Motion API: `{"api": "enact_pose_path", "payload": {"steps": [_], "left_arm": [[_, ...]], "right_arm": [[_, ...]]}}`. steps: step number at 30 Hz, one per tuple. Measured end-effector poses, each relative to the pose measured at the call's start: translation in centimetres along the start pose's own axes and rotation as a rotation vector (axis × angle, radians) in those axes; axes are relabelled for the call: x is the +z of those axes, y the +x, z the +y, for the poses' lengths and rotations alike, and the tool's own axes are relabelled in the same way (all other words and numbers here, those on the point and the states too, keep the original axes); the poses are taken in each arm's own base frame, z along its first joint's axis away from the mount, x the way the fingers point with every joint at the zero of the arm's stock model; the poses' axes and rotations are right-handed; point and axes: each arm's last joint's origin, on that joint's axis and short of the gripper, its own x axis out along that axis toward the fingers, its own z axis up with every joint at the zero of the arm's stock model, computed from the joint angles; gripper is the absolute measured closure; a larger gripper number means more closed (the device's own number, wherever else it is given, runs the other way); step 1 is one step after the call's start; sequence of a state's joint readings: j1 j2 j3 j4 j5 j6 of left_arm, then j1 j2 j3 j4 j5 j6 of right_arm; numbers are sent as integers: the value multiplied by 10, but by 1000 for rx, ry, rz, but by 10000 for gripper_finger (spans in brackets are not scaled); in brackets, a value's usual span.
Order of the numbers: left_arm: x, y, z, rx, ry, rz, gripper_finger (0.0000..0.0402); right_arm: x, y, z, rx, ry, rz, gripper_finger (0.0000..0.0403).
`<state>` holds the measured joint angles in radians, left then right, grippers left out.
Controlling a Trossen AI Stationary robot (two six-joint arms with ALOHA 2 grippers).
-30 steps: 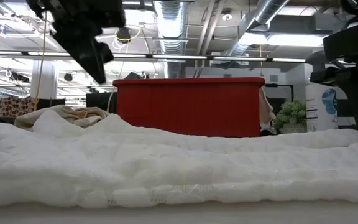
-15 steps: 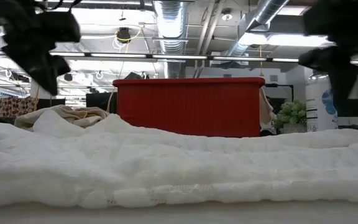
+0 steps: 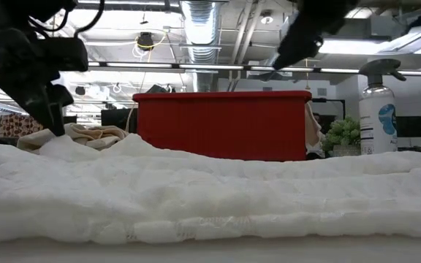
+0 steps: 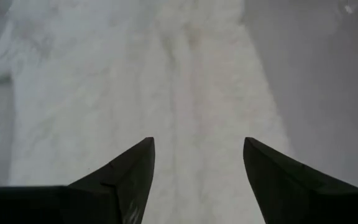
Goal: Fold Laundry from Bin
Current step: Fold the white shirt
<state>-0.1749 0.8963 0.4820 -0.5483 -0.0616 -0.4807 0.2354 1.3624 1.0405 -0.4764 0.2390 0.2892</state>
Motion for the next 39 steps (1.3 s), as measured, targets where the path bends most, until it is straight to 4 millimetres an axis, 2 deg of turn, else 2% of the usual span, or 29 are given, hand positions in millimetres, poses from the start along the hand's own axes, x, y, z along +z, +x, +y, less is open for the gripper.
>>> {"api": "enact_pose_path", "payload": {"steps": [5,10,14,22,25,30,32,36,39], "left_arm": [[-1,8,0,21,-28,43,233],[1,15,-1,37,-52,48,318],[7,15,-5,1,-100,-27,390],[7,5,-14,-77,-155,-83,401],[4,5,-15,-45,-148,-71,401],[3,4,-11,48,-191,-115,400],[4,1,-11,37,-192,-134,393],[3,-6,-9,30,-218,-158,363],[0,-11,-6,60,-259,-165,332]], "right_arm": [[8,3,-13,-26,47,-48,133],[11,3,-16,-45,51,-74,132],[18,18,-13,-38,70,-141,132],[30,89,-7,28,115,-274,132],[44,112,-7,27,96,-295,132],[61,159,1,89,60,-198,132],[67,170,3,80,54,-153,132],[80,179,2,69,59,-147,132],[79,188,2,63,61,-130,132]]}}
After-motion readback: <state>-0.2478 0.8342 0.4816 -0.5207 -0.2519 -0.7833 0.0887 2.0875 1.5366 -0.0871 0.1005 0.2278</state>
